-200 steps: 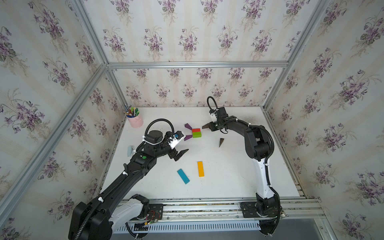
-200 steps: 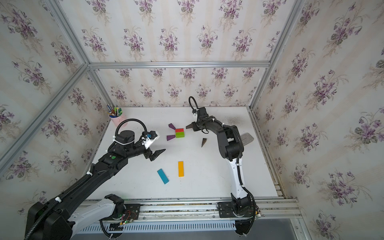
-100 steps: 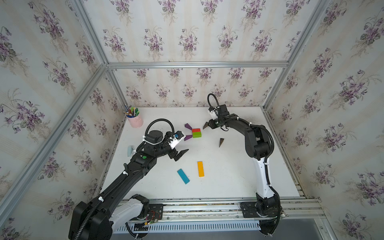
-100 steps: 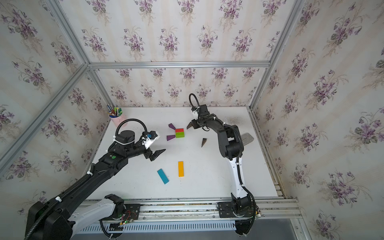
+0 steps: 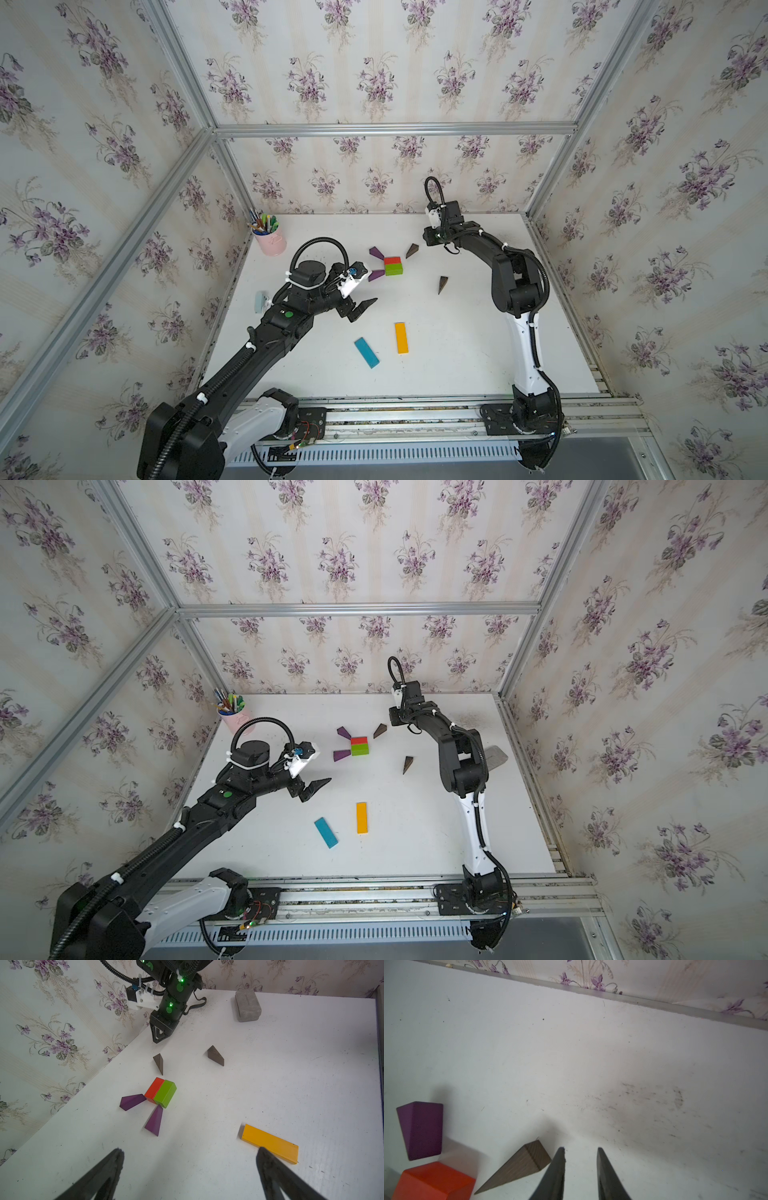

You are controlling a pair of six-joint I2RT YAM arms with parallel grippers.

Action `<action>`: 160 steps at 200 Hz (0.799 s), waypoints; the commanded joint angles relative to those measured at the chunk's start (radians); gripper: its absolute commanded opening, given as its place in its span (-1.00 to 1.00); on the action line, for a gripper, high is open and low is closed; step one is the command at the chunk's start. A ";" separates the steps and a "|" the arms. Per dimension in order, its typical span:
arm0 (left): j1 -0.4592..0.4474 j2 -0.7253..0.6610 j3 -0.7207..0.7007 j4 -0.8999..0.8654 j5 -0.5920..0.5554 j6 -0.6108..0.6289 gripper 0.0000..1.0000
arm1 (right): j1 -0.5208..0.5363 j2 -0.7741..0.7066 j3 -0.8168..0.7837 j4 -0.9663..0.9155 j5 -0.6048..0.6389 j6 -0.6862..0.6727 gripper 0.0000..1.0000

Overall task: Assemble a small pinwheel with building blocks
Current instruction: Assemble the building block at the center of the board.

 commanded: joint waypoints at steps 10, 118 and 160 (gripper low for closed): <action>0.000 0.002 0.005 0.019 -0.001 0.007 0.99 | 0.002 0.053 0.064 -0.053 -0.015 0.014 -0.44; 0.000 -0.006 0.005 0.019 0.001 0.007 0.99 | 0.031 0.106 0.122 -0.120 -0.048 0.002 -0.46; 0.000 -0.006 0.006 0.019 0.006 0.005 0.99 | 0.034 0.084 0.079 -0.108 -0.051 0.007 -0.47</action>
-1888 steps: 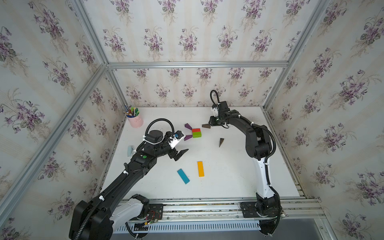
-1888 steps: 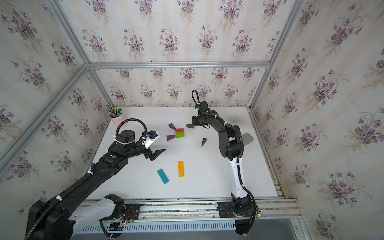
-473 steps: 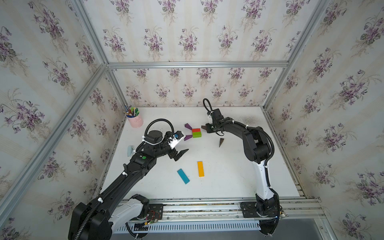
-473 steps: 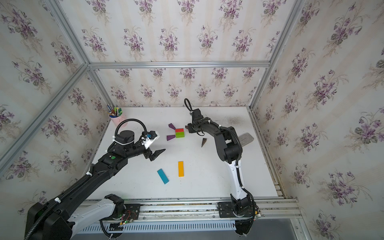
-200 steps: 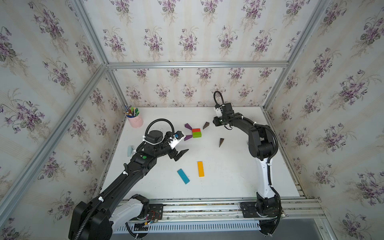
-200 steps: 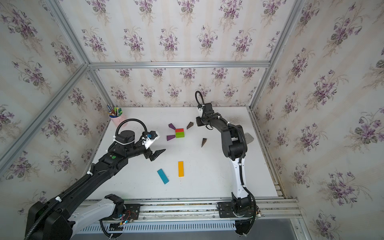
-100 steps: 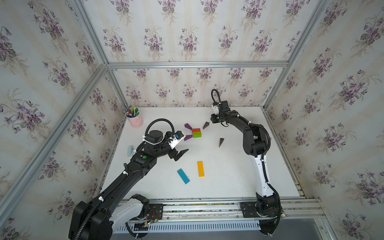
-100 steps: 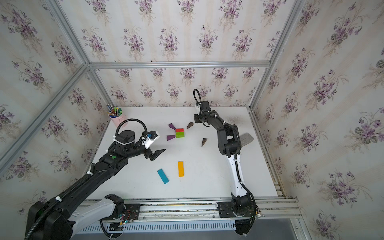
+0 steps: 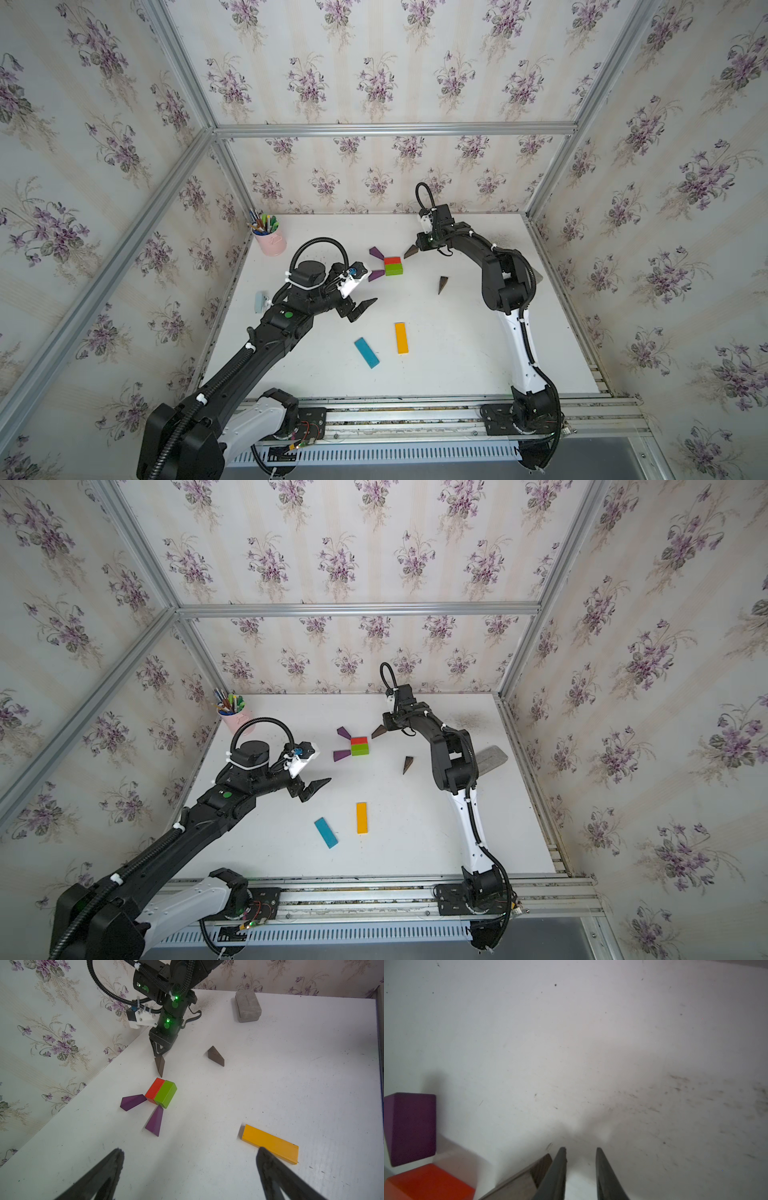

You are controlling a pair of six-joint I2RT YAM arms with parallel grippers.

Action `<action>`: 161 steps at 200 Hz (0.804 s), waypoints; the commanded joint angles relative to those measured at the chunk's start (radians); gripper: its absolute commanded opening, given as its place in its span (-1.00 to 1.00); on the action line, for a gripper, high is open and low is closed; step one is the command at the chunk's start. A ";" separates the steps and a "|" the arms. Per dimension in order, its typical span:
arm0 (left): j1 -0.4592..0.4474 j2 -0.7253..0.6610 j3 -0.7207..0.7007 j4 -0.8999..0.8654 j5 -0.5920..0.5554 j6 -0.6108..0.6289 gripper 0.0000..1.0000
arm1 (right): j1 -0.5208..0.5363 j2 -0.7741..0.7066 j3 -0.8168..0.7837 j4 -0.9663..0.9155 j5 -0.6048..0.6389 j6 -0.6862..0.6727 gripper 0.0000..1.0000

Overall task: Assemble a small pinwheel with building blocks
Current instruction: Assemble the building block at the center of the board.

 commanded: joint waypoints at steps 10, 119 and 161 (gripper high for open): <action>0.000 -0.003 0.006 0.019 0.007 0.005 0.99 | 0.005 -0.020 -0.028 0.002 -0.010 -0.001 -0.47; 0.000 -0.010 0.006 0.019 0.009 0.004 0.99 | 0.015 -0.028 -0.029 0.028 0.002 -0.001 -0.48; 0.000 -0.012 0.006 0.019 0.007 0.007 0.99 | 0.005 -0.081 -0.088 0.068 0.077 0.007 -0.47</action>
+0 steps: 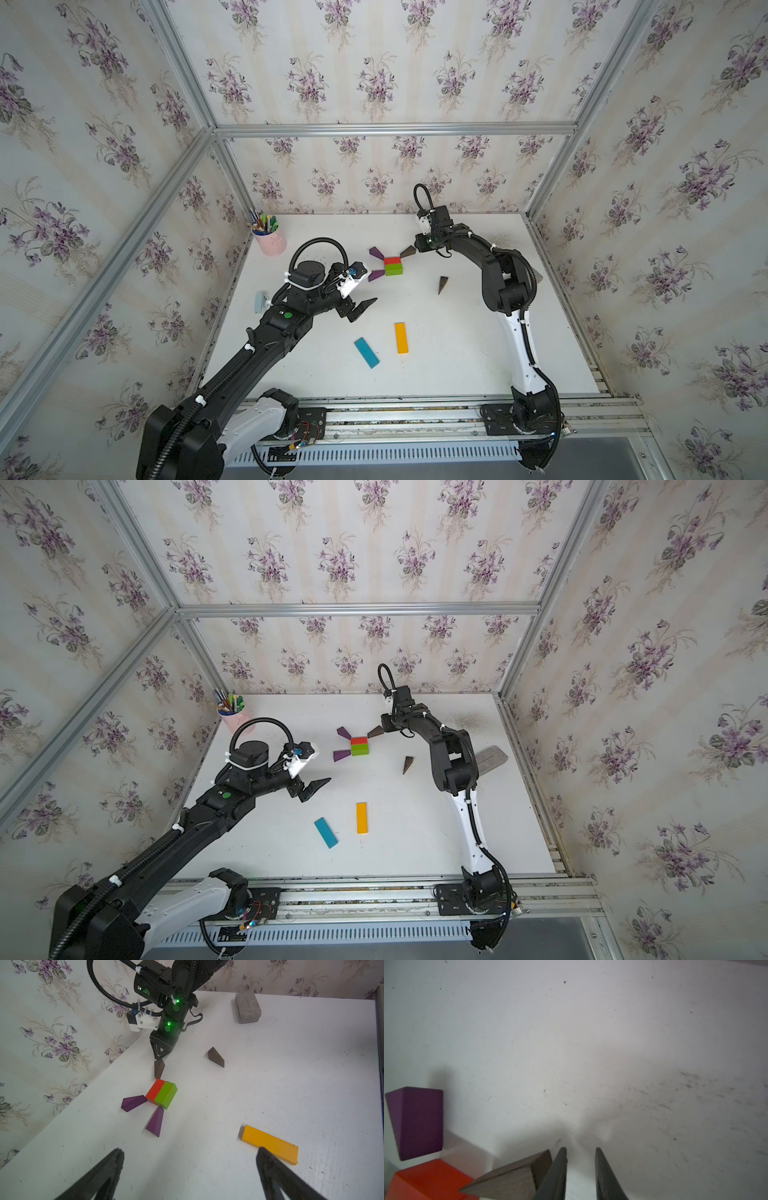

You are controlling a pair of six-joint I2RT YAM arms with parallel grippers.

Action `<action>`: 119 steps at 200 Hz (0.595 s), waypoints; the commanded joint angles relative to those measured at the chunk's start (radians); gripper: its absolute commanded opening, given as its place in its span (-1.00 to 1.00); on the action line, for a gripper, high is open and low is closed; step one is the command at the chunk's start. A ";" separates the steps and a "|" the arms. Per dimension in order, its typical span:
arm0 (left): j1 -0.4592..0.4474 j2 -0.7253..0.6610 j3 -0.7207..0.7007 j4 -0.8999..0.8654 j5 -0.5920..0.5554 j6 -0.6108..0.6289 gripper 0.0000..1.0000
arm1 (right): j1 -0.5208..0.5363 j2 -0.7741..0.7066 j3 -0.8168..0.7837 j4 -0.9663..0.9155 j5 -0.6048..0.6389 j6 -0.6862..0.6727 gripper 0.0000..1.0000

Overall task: Assemble a small pinwheel with building blocks
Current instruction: Assemble the building block at the center of the board, then pick up the building block from the center of the board.

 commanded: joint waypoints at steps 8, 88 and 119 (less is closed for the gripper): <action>0.000 -0.004 0.006 0.019 0.006 0.004 0.99 | -0.017 -0.092 -0.091 0.066 0.059 0.020 -0.47; 0.000 -0.023 0.007 0.023 0.023 -0.010 0.99 | -0.024 -0.548 -0.671 0.128 0.104 -0.048 0.03; 0.000 -0.041 0.005 0.028 0.034 -0.016 0.99 | -0.026 -0.630 -0.770 0.111 0.160 -0.217 0.06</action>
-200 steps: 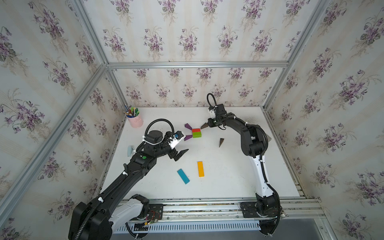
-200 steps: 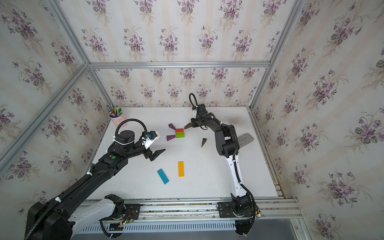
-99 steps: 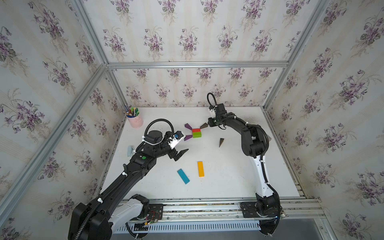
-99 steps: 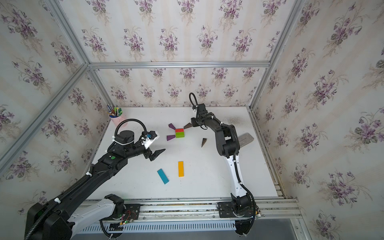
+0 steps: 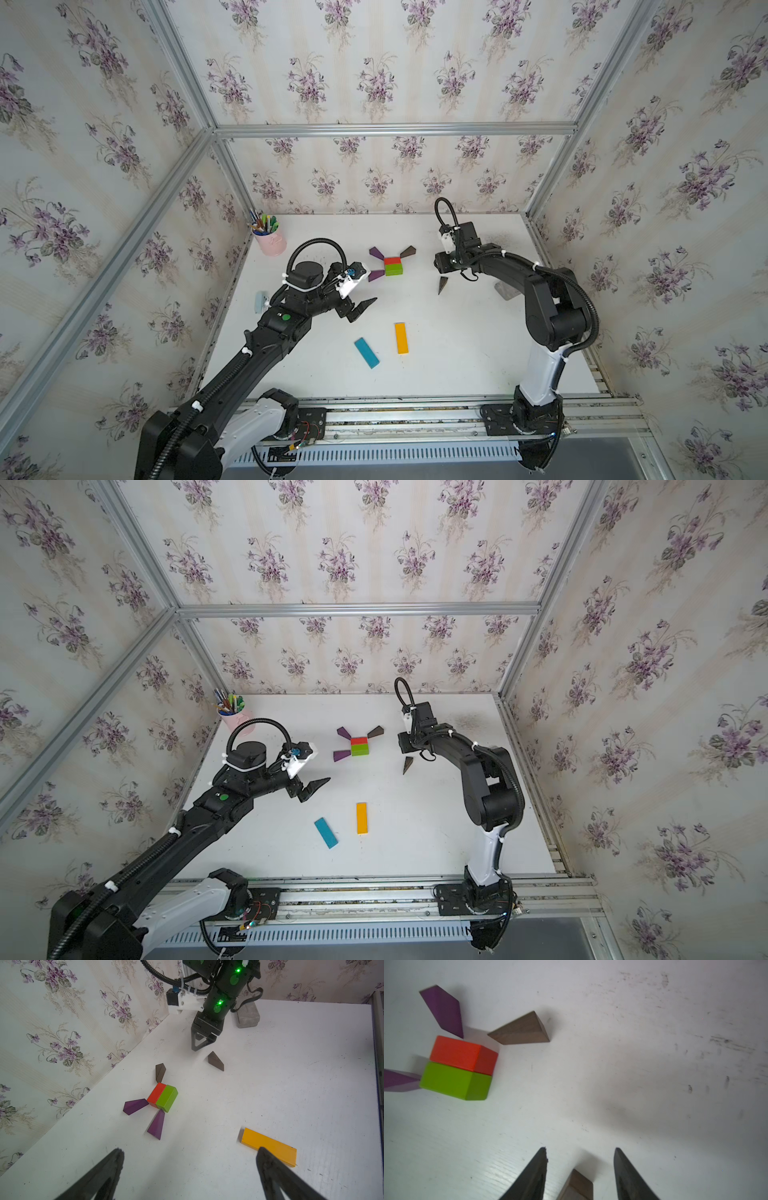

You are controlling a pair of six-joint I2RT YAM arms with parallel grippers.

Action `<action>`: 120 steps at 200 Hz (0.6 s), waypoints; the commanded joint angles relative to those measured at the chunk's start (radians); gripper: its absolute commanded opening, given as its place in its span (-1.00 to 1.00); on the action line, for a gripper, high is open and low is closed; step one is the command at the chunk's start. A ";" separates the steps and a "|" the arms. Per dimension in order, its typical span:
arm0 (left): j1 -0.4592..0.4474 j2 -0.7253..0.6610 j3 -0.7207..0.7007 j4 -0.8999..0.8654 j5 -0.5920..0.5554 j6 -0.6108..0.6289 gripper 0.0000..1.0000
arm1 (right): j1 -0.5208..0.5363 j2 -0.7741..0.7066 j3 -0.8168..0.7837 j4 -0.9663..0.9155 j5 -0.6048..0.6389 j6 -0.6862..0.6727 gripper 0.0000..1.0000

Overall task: Assemble a small pinwheel with building blocks
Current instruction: Pick up the building block from the center of the board.

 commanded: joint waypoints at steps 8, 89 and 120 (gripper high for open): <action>0.000 -0.021 0.003 0.029 0.025 -0.011 0.99 | -0.006 -0.102 -0.096 0.046 0.057 -0.187 0.06; 0.000 -0.045 -0.001 0.042 0.036 -0.022 0.99 | -0.078 -0.209 -0.266 0.030 -0.328 -0.973 -0.09; 0.000 -0.054 -0.003 0.045 0.032 -0.022 0.99 | -0.170 -0.188 -0.240 -0.013 -0.520 -1.136 -0.17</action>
